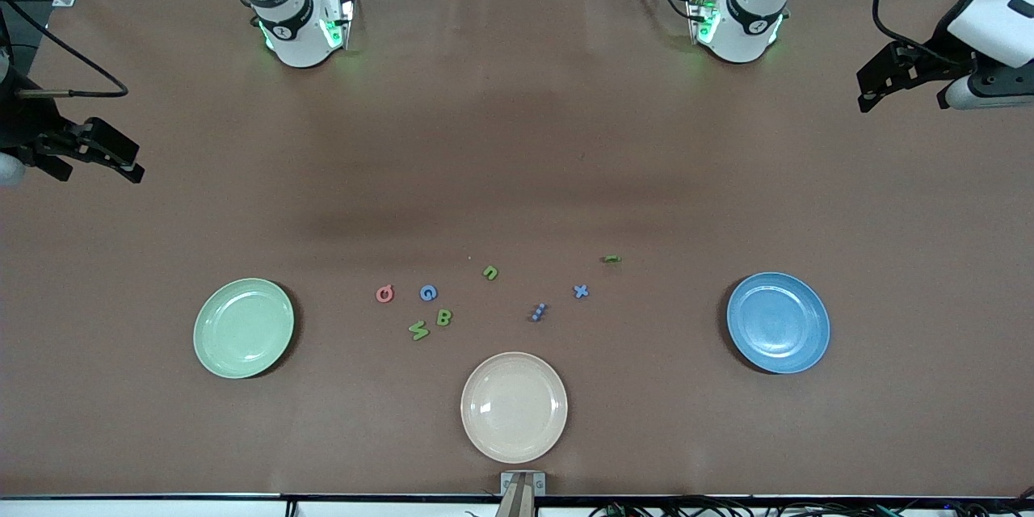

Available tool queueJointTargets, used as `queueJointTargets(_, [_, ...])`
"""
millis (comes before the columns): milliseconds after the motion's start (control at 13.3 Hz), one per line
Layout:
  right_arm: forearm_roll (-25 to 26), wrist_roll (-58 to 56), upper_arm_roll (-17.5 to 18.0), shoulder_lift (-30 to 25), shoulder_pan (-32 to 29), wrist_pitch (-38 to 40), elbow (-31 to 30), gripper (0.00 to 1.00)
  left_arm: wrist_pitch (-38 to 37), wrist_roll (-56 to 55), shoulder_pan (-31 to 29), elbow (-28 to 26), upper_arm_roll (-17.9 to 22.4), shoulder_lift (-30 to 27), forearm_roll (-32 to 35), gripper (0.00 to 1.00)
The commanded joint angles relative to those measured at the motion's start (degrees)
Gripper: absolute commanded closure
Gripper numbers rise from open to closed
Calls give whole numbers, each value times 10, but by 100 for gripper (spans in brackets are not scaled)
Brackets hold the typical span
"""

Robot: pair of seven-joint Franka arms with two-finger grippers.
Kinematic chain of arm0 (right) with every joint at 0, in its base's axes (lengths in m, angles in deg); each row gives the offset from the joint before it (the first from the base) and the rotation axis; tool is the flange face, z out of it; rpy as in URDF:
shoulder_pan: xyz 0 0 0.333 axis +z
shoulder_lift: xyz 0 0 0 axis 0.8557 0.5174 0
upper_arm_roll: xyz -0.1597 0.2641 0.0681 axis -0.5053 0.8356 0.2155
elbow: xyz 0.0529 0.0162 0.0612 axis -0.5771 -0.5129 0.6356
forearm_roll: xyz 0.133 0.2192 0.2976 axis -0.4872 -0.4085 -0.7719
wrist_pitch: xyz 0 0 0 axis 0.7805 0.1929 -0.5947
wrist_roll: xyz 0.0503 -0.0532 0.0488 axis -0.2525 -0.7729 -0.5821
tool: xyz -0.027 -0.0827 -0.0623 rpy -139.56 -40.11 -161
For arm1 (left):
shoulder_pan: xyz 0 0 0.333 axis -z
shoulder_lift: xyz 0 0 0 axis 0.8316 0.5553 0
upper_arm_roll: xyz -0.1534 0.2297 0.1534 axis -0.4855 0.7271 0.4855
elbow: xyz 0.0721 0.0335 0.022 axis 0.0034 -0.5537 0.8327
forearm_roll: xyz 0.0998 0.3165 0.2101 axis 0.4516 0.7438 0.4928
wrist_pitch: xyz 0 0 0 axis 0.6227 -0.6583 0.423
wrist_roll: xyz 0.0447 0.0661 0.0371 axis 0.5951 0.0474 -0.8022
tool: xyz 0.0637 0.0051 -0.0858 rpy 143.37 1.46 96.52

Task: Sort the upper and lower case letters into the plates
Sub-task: 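Move the right gripper and the left gripper from rest toward the letters, then grasp the pink letter with the right gripper while the left gripper grasps a green letter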

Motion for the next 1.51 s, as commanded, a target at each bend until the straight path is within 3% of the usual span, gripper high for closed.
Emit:
queueJointTargets(0, [-8,-9,-2,-13,-2,9,5,0,-14,6,0,15,-4,9,-8,0])
queueJointTargets(301, [-8,-9,0,11,4,12,8,0,6,-4,16,21,-34,58,-14,0])
queueJointTargets(452, [-15,-3,2,47,14,-8,7,0,75,-8,17,14,-69,103,-13,0])
queueJointTargets(602, [-15,0,2,86,26,-46,5,0,136,-102,36,-2,-99,157,-1,0])
queueJointTargets(978, [-27,64,2,194,77,-156,5,0,300,-259,111,-8,-99,347,85,0])
queueJointTargets(1054, [-27,90,2,215,93,-179,5,0,325,-292,118,-8,-100,381,105,5])
queueJointTargets(1430, [-26,188,2,337,145,-322,5,0,408,-372,163,-8,-98,470,134,18])
